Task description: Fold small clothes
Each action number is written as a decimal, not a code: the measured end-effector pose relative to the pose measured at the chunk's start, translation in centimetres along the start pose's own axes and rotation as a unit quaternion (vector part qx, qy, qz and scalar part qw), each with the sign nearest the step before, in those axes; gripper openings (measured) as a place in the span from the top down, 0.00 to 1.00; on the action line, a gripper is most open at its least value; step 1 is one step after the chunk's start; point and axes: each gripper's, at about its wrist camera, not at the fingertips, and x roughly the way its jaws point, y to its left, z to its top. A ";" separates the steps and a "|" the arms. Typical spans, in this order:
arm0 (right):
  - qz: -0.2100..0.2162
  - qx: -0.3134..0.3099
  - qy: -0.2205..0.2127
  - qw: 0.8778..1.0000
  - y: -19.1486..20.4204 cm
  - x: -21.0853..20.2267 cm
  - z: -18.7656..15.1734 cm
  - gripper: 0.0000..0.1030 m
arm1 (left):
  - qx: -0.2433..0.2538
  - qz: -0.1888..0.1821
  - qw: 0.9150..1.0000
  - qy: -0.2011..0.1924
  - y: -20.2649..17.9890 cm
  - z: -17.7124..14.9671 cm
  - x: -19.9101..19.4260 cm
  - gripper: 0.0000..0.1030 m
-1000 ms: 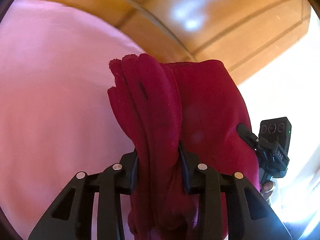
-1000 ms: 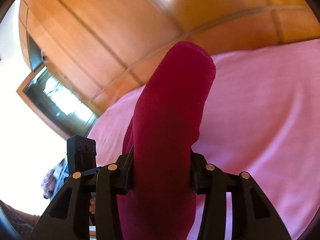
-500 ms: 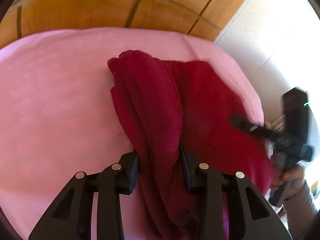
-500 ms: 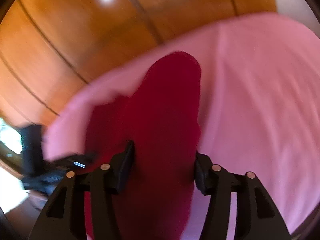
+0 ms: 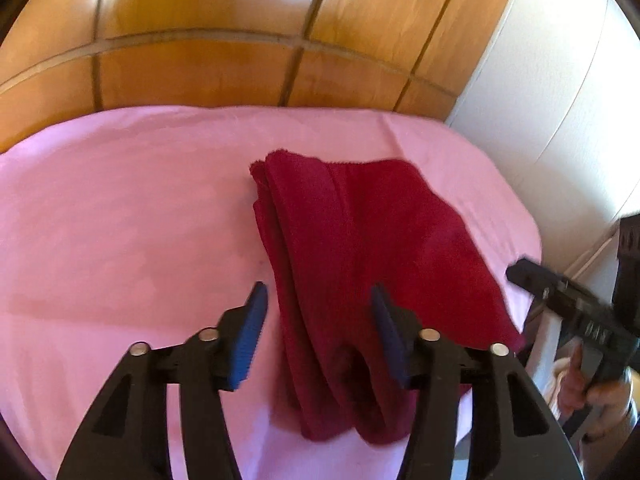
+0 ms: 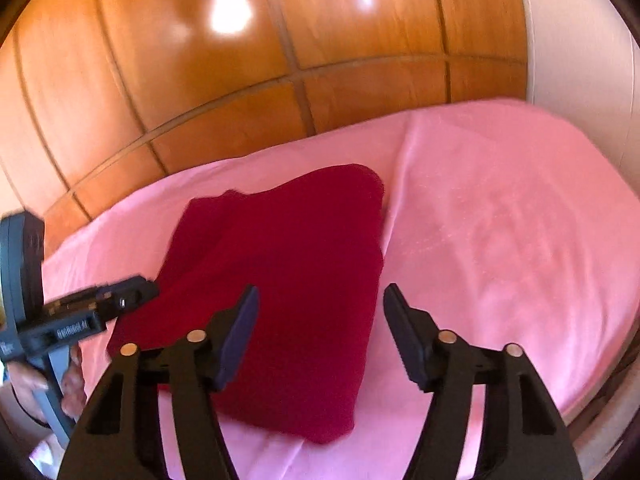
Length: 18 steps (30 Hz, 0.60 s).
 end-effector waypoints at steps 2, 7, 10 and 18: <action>-0.012 -0.024 0.012 1.000 0.9 0.3 -1.4 0.46 | 0.022 0.030 0.999 0.004 -1.0 -0.5 0.0 0.48; -0.050 -0.042 0.052 0.996 3.1 3.7 -5.9 0.46 | 0.042 0.074 0.996 0.042 -1.3 -2.2 3.6 0.43; -0.065 -0.050 0.045 0.996 3.3 3.9 -6.0 0.45 | 0.021 0.070 0.997 0.031 -1.2 -2.6 2.1 0.43; -0.067 -0.030 0.043 0.996 3.5 2.9 -5.5 0.38 | 0.030 0.090 0.996 0.001 -2.5 -3.2 -0.5 0.43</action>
